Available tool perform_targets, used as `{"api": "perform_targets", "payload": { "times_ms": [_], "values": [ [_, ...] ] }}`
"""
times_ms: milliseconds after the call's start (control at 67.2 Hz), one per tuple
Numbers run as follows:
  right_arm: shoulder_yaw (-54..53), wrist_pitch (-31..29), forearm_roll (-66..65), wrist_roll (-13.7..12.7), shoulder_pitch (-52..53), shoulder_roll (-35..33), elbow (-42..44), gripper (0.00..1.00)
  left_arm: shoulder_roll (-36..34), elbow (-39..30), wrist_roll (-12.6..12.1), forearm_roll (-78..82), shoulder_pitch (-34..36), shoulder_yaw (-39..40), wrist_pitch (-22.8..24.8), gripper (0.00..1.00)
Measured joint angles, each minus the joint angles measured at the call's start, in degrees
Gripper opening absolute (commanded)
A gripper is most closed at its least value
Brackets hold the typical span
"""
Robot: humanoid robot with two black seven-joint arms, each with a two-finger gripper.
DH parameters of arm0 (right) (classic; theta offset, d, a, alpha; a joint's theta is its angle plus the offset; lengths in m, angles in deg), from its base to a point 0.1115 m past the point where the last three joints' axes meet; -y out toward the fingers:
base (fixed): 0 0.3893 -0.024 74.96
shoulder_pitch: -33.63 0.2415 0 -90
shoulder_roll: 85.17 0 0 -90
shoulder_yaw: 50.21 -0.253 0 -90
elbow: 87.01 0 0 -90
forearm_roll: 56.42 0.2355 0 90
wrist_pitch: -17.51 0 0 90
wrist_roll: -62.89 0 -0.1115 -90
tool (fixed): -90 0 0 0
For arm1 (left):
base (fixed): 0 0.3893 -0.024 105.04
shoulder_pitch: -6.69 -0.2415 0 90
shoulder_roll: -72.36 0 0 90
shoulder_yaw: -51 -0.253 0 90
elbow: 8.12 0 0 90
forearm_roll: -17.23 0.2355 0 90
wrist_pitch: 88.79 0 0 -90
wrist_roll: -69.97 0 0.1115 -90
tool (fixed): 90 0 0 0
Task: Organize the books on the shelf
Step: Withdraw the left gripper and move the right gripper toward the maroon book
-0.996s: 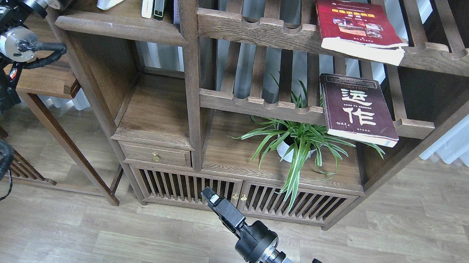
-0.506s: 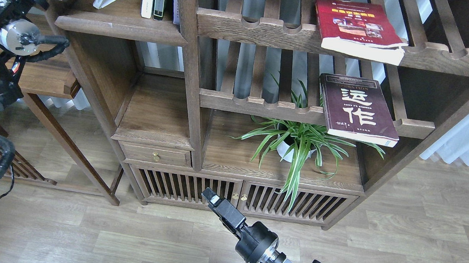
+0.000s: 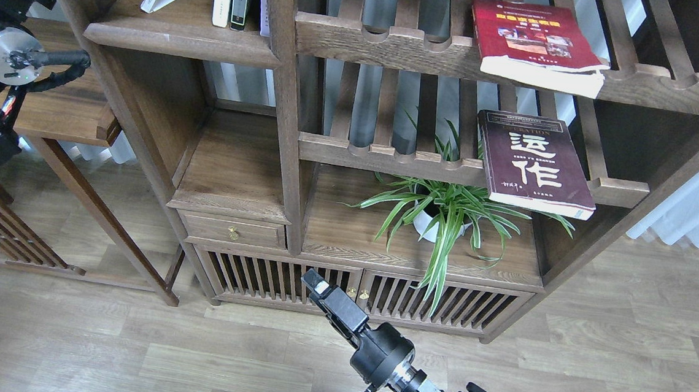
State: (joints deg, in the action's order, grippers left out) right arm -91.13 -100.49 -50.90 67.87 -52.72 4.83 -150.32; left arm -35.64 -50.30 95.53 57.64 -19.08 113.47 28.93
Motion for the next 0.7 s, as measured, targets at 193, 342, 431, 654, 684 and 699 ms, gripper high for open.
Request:
{"api": "perform_targets", "payload": {
  "times_ms": [193,342,431,654,684,699],
  "values": [
    [-2.05,0.0,0.07,0.02,0.05,0.0,-1.95,0.99,-0.1,-5.11,-0.43,-3.79,-0.63,1.25,0.22,0.6],
    [-3.88,0.0,0.56,0.11,0.05,0.0,-4.67,0.99,-0.88,-12.3,-0.61,-8.48,-5.06,1.83,0.29,0.69],
    [-5.43,0.0,1.04,0.31,0.05,0.0,-6.77,0.99,-1.27,-16.84,-0.68,-9.74,-9.88,2.68,0.29,0.72],
    [-8.83,0.0,1.26,0.63,0.05,0.0,-8.59,0.99,-1.35,-20.75,-0.68,-10.17,-15.08,3.86,0.29,0.87],
    [-9.08,0.0,1.27,0.63,0.05,0.0,-8.62,0.99,-1.26,-20.82,-0.67,-10.17,-15.22,3.91,0.29,0.89],
    [-9.21,0.0,1.27,0.63,0.05,0.0,-8.65,0.99,-1.19,-20.85,-0.67,-10.17,-15.28,3.93,0.29,0.91]
  ]
}}
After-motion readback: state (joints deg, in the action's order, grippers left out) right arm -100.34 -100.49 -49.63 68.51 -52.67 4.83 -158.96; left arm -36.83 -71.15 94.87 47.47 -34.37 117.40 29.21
